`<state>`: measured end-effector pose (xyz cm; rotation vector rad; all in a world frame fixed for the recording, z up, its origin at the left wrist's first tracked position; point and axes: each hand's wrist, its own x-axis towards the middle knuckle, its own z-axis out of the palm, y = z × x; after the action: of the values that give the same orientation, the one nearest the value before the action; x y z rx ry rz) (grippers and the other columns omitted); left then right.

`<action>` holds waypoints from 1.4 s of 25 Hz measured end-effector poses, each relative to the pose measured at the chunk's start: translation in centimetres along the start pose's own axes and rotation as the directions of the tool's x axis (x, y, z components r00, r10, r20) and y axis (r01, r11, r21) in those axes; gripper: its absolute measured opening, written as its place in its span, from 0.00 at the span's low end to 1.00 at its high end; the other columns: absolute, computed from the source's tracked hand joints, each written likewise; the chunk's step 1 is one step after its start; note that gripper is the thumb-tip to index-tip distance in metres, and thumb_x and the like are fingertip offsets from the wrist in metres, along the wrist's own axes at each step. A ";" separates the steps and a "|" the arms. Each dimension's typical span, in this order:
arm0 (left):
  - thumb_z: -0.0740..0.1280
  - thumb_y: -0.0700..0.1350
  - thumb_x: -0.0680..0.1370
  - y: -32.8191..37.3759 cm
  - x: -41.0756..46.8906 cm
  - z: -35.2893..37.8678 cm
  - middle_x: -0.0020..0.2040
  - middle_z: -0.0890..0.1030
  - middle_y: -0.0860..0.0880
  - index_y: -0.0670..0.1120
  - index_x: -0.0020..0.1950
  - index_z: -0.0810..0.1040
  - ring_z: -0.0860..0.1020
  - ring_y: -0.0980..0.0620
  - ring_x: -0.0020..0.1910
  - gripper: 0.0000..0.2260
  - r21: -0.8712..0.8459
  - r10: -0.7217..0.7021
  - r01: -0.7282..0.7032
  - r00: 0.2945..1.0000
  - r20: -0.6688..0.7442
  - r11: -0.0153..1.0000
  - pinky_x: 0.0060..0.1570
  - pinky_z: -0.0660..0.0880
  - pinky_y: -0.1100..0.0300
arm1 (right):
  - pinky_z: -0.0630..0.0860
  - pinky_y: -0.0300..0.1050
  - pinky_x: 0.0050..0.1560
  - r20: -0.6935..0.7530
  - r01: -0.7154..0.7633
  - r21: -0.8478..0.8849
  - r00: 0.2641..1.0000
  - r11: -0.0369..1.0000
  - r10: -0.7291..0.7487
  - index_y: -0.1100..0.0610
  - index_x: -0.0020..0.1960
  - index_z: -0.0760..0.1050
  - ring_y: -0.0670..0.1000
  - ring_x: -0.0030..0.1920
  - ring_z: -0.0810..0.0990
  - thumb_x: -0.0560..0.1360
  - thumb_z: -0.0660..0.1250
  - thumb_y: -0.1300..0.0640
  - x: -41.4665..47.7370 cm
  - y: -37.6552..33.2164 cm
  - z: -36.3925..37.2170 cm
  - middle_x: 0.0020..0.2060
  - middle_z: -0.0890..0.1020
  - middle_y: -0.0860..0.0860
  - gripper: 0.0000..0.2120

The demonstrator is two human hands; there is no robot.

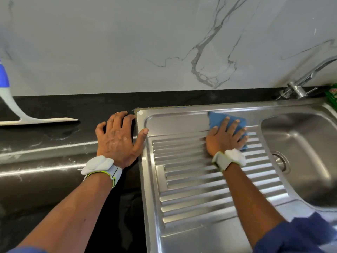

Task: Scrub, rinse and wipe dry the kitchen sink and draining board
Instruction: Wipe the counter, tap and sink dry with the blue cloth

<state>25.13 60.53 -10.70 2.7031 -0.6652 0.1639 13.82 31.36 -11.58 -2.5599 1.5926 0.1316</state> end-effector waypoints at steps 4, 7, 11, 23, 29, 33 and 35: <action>0.50 0.69 0.80 0.2 -0.3 0.1 0.73 0.72 0.48 0.51 0.71 0.72 0.67 0.45 0.74 0.30 0.003 -0.018 0.018 1.000 -0.025 1.000 0.69 0.62 0.41 | 0.41 0.67 0.77 -0.041 0.358 0.001 0.933 0.934 -0.358 0.50 0.82 0.44 0.66 0.80 0.43 0.81 0.46 0.43 -8.6 -5.0 2.1 0.81 0.47 0.56 0.32; 0.51 0.70 0.80 0.2 -0.2 0.3 0.72 0.73 0.48 0.51 0.70 0.73 0.68 0.45 0.73 0.30 0.007 -0.014 0.014 0.999 -0.039 1.000 0.68 0.63 0.41 | 0.44 0.67 0.77 -0.035 0.623 -0.030 0.781 0.782 -0.623 0.48 0.82 0.48 0.63 0.80 0.44 0.80 0.46 0.44 -10.1 -6.1 2.6 0.82 0.50 0.53 0.31; 0.52 0.69 0.80 0.2 -0.1 0.3 0.72 0.73 0.48 0.52 0.70 0.73 0.69 0.45 0.73 0.29 0.019 -0.023 0.024 0.998 -0.050 1.000 0.67 0.63 0.41 | 0.46 0.65 0.77 -0.002 0.876 -0.053 0.480 0.479 -0.877 0.46 0.82 0.50 0.56 0.81 0.44 0.81 0.46 0.43 -9.1 -6.1 2.7 0.82 0.51 0.49 0.30; 0.52 0.68 0.81 0.1 0.1 0.2 0.71 0.73 0.49 0.52 0.69 0.74 0.69 0.46 0.72 0.27 0.034 -0.025 0.027 0.999 -0.040 0.999 0.67 0.63 0.42 | 0.48 0.64 0.78 -0.080 0.436 -0.001 0.897 0.900 -0.435 0.48 0.82 0.50 0.60 0.80 0.50 0.83 0.42 0.44 0.6 0.9 0.6 0.81 0.53 0.51 0.28; 0.52 0.68 0.81 0.0 0.0 0.1 0.71 0.74 0.48 0.51 0.70 0.74 0.70 0.46 0.71 0.28 0.004 -0.040 0.040 0.997 -0.061 0.999 0.67 0.64 0.43 | 0.59 0.19 0.63 -0.182 0.267 0.909 0.945 0.320 -0.273 0.50 0.78 0.65 0.48 0.74 0.67 0.86 0.51 0.51 -8.0 -9.8 -1.6 0.74 0.70 0.48 0.21; 0.55 0.65 0.80 -0.1 0.2 0.1 0.72 0.73 0.50 0.52 0.69 0.73 0.69 0.48 0.72 0.25 0.005 -0.055 0.055 0.997 -0.048 0.998 0.67 0.64 0.45 | 0.45 0.51 0.80 -0.183 0.555 0.671 0.767 0.492 -0.615 0.52 0.78 0.63 0.53 0.80 0.55 0.85 0.45 0.43 -8.0 -18.0 -1.9 0.77 0.66 0.54 0.26; 0.58 0.62 0.79 -0.1 0.1 0.1 0.72 0.73 0.50 0.52 0.69 0.73 0.69 0.48 0.73 0.23 0.003 -0.042 0.042 0.998 -0.037 0.999 0.67 0.63 0.46 | 0.41 0.60 0.79 -0.118 0.784 0.358 0.577 0.508 -0.808 0.54 0.76 0.68 0.53 0.79 0.57 0.83 0.43 0.43 -7.0 -18.7 -0.4 0.76 0.69 0.52 0.29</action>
<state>25.24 60.50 -10.84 2.7086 -0.5977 0.2036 27.47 45.68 -9.16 -2.6214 0.2044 -0.1720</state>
